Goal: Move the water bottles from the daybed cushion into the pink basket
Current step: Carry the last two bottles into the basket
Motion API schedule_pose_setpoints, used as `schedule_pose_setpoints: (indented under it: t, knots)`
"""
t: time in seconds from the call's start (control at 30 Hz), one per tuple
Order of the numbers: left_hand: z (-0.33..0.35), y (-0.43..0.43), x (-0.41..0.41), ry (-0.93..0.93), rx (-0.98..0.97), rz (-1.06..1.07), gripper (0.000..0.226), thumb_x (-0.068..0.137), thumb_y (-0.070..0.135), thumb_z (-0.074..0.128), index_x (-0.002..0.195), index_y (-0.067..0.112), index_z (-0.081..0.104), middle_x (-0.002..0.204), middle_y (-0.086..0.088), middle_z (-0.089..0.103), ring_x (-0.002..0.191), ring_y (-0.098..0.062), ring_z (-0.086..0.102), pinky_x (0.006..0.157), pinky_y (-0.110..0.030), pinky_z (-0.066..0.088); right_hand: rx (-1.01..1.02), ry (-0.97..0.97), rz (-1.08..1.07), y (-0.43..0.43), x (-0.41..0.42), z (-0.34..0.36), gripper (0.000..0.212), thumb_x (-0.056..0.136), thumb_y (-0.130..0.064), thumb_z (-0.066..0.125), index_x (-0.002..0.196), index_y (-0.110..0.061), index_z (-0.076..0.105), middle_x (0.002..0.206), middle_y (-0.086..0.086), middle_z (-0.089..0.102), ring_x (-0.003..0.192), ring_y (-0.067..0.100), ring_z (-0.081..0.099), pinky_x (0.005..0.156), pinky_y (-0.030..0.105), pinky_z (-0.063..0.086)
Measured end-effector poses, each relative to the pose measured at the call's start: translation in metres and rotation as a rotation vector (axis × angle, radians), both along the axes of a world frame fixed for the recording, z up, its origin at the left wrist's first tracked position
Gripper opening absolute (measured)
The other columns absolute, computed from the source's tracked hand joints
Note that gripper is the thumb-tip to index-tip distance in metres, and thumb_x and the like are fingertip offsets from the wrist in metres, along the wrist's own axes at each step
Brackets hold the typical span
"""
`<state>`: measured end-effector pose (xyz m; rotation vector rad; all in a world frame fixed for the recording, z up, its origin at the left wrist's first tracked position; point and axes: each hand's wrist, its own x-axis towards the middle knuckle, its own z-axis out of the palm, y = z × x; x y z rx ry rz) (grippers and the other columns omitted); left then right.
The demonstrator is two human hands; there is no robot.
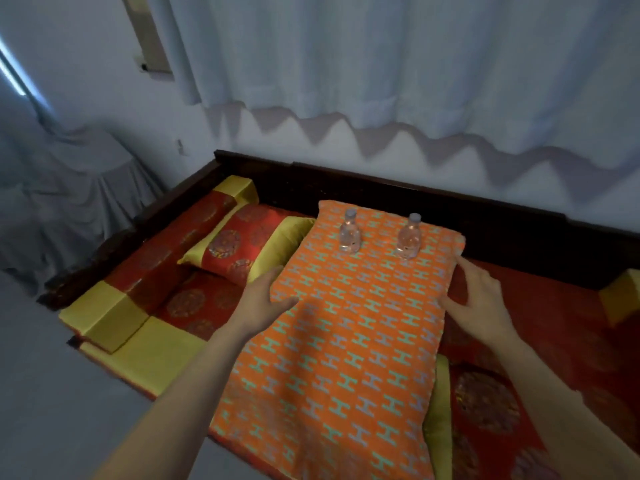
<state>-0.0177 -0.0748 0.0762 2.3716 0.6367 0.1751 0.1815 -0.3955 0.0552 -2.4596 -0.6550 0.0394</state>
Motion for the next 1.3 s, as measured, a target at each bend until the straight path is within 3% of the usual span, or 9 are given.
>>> schedule_pose_setpoints:
  t: [0.1, 0.27, 0.47, 0.63, 0.9, 0.97, 1.1, 1.2, 1.3]
  knots:
    - [-0.014, 0.02, 0.048, 0.023, -0.024, -0.098, 0.076, 0.082, 0.031, 0.072, 0.144, 0.008, 0.035, 0.148, -0.009, 0.04, 0.136, -0.023, 0.039, 0.107, -0.032, 0.033, 0.039, 0.073, -0.077, 0.02, 0.03, -0.01, 0.087, 0.067, -0.043, 0.064, 0.143, -0.014, 0.035, 0.141, 0.015, 0.045, 0.129, 0.034, 0.038, 0.102, 0.033, 0.024]
    - [-0.035, 0.057, 0.128, 0.069, -0.084, -0.197, 0.083, 0.08, 0.035, 0.073, 0.147, 0.012, 0.03, 0.15, -0.006, 0.038, 0.136, -0.024, 0.039, 0.109, -0.038, 0.035, 0.086, 0.212, -0.157, 0.073, 0.094, -0.02, 0.087, 0.071, -0.029, 0.082, 0.143, -0.012, 0.036, 0.142, 0.017, 0.045, 0.13, 0.035, 0.042, 0.108, 0.042, 0.033]
    - [-0.09, 0.095, 0.23, -0.032, -0.352, -0.081, 0.108, 0.055, 0.066, 0.076, 0.145, 0.026, 0.033, 0.147, 0.002, 0.043, 0.133, -0.015, 0.042, 0.109, -0.043, 0.039, 0.158, 0.323, -0.296, 0.116, 0.156, -0.05, 0.086, 0.071, -0.03, 0.081, 0.142, -0.01, 0.037, 0.141, 0.015, 0.046, 0.128, 0.03, 0.045, 0.102, 0.04, 0.038]
    - [-0.106, 0.09, 0.278, -0.002, -0.395, -0.127, 0.109, 0.064, 0.04, 0.085, 0.149, 0.014, 0.023, 0.154, -0.004, 0.028, 0.141, -0.019, 0.028, 0.113, -0.031, 0.026, 0.129, 0.328, -0.317, 0.129, 0.183, -0.081, 0.092, 0.071, -0.034, 0.082, 0.144, -0.011, 0.033, 0.143, 0.014, 0.044, 0.129, 0.03, 0.044, 0.102, 0.045, 0.041]
    - [-0.17, 0.099, 0.351, -0.011, -0.476, -0.287, 0.099, 0.066, 0.029, 0.085, 0.146, 0.021, 0.028, 0.13, 0.015, 0.047, 0.122, -0.01, 0.047, 0.093, -0.025, 0.039, 0.191, 0.326, -0.409, 0.148, 0.233, -0.13, 0.103, 0.061, -0.043, 0.085, 0.146, -0.023, 0.029, 0.139, -0.002, 0.045, 0.124, 0.019, 0.047, 0.099, 0.042, 0.043]
    - [-0.181, 0.099, 0.36, -0.025, -0.461, -0.291, 0.094, 0.063, 0.032, 0.086, 0.14, 0.026, 0.034, 0.125, 0.008, 0.057, 0.113, -0.015, 0.057, 0.084, -0.022, 0.045, 0.239, 0.363, -0.419, 0.158, 0.241, -0.138, 0.096, 0.058, -0.048, 0.083, 0.139, -0.028, 0.035, 0.128, -0.01, 0.049, 0.113, 0.012, 0.052, 0.094, 0.038, 0.047]
    - [-0.194, 0.098, 0.372, -0.034, -0.435, -0.245, 0.084, 0.066, 0.028, 0.086, 0.134, 0.027, 0.036, 0.114, 0.002, 0.062, 0.098, -0.018, 0.063, 0.071, -0.021, 0.045, 0.294, 0.398, -0.448, 0.175, 0.254, -0.152, 0.066, 0.071, -0.031, 0.081, 0.126, -0.019, 0.047, 0.112, -0.002, 0.058, 0.101, 0.02, 0.06, 0.084, 0.033, 0.051]
    - [-0.199, 0.095, 0.372, -0.028, -0.425, -0.194, 0.078, 0.068, 0.026, 0.085, 0.13, 0.02, 0.038, 0.105, 0.007, 0.059, 0.09, -0.013, 0.059, 0.065, -0.015, 0.044, 0.321, 0.393, -0.49, 0.176, 0.254, -0.16, 0.061, 0.077, -0.028, 0.077, 0.128, -0.016, 0.045, 0.108, -0.004, 0.055, 0.094, 0.014, 0.055, 0.07, 0.02, 0.043]
    - [-0.2, 0.091, 0.37, -0.023, -0.401, -0.173, 0.076, 0.066, 0.025, 0.086, 0.125, 0.017, 0.039, 0.1, 0.008, 0.058, 0.087, -0.013, 0.061, 0.064, -0.015, 0.046, 0.344, 0.389, -0.5, 0.176, 0.25, -0.163, 0.06, 0.078, -0.03, 0.076, 0.128, -0.019, 0.044, 0.109, -0.005, 0.054, 0.094, 0.013, 0.055, 0.076, 0.024, 0.041]
